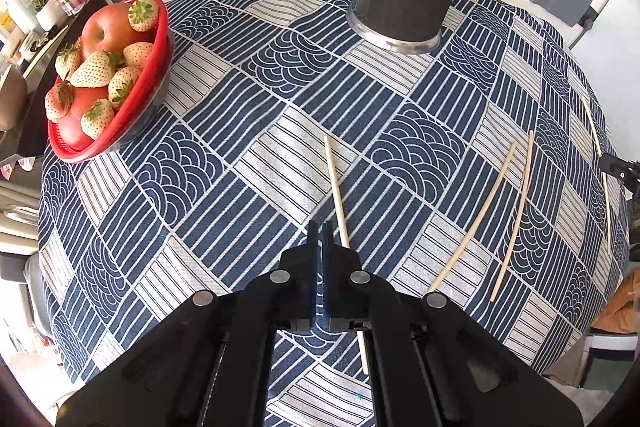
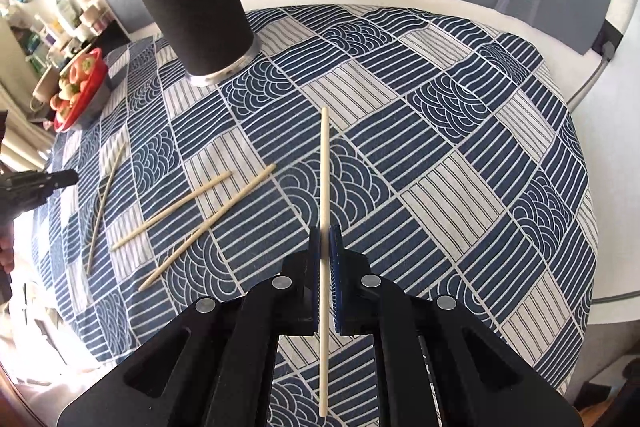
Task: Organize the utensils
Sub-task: 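Lift the chopsticks upright and carry both tools over the black holder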
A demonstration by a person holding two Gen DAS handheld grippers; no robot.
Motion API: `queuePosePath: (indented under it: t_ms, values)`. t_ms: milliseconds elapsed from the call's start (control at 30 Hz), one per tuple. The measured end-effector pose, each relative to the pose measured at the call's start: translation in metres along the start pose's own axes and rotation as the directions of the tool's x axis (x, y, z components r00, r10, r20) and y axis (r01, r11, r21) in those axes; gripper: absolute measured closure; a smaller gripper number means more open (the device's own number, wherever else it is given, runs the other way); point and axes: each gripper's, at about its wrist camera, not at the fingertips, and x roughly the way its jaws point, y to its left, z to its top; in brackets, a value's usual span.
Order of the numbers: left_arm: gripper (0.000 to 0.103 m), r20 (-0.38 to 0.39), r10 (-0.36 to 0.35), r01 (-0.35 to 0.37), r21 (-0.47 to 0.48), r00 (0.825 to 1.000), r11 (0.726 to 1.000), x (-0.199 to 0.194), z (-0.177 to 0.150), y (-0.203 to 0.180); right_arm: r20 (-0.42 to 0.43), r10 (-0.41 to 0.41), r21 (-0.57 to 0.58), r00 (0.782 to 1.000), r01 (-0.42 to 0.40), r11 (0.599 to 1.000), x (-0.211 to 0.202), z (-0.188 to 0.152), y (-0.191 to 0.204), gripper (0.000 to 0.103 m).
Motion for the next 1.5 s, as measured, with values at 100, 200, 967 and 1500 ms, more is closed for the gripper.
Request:
queuePosePath:
  t_ms: [100, 200, 967, 1500]
  values:
    - [0.079, -0.034, -0.006, 0.007, 0.025, 0.999, 1.000, 0.010, -0.005, -0.009, -0.008, 0.009, -0.006, 1.000, -0.009, 1.000, 0.000, 0.002, 0.003, 0.098]
    - [0.070, -0.066, -0.030, 0.032, 0.021, 0.997, 0.999, 0.021, -0.009, -0.012, -0.020, 0.007, -0.008, 1.000, -0.008, 1.000, 0.002, 0.003, 0.004, 0.098]
    - [0.098, -0.103, -0.006, 0.009, 0.027, 0.995, 1.000, 0.028, -0.025, 0.013, -0.024, 0.001, -0.068, 1.000, -0.003, 0.998, 0.002, 0.010, 0.031, 0.098]
    - [0.098, 0.145, 0.102, -0.108, 0.032, 0.984, 0.994, -0.074, 0.030, 0.028, 0.217, 0.046, -0.212, 0.975, 0.001, 0.977, -0.076, 0.085, 0.091, 0.098]
